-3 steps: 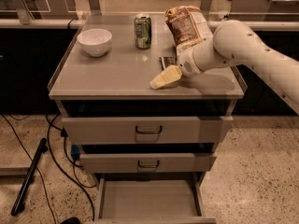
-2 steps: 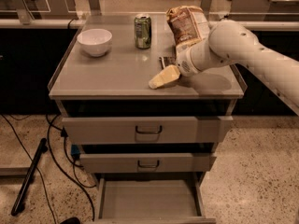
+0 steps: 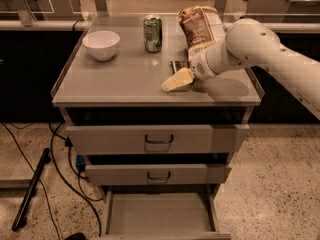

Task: Place rxbar chocolate into bottom drawer

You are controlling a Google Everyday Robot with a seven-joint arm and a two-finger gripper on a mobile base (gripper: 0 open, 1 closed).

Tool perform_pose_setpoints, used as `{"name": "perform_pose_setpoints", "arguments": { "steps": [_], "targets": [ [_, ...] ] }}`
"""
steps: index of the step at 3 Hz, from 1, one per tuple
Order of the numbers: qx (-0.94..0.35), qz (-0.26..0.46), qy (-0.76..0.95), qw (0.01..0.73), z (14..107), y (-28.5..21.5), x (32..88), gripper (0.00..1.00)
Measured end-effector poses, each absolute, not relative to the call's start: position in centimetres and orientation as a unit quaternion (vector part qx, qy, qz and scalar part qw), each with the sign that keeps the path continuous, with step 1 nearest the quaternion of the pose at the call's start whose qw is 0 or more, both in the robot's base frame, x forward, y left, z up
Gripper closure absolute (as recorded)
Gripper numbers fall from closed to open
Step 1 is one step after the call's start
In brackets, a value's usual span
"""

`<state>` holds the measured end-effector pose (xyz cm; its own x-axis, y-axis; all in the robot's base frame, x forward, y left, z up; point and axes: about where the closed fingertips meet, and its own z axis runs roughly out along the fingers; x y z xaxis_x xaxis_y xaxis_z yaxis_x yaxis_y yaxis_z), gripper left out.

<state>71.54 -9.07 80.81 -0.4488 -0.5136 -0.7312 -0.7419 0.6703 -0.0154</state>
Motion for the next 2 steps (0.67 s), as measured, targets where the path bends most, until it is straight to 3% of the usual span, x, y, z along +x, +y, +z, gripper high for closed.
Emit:
{"name": "perform_pose_setpoints", "arguments": {
  "steps": [2],
  "targets": [
    [-0.375, 0.155, 0.837, 0.367, 82.39, -9.07, 71.53, 0.85]
  ]
}}
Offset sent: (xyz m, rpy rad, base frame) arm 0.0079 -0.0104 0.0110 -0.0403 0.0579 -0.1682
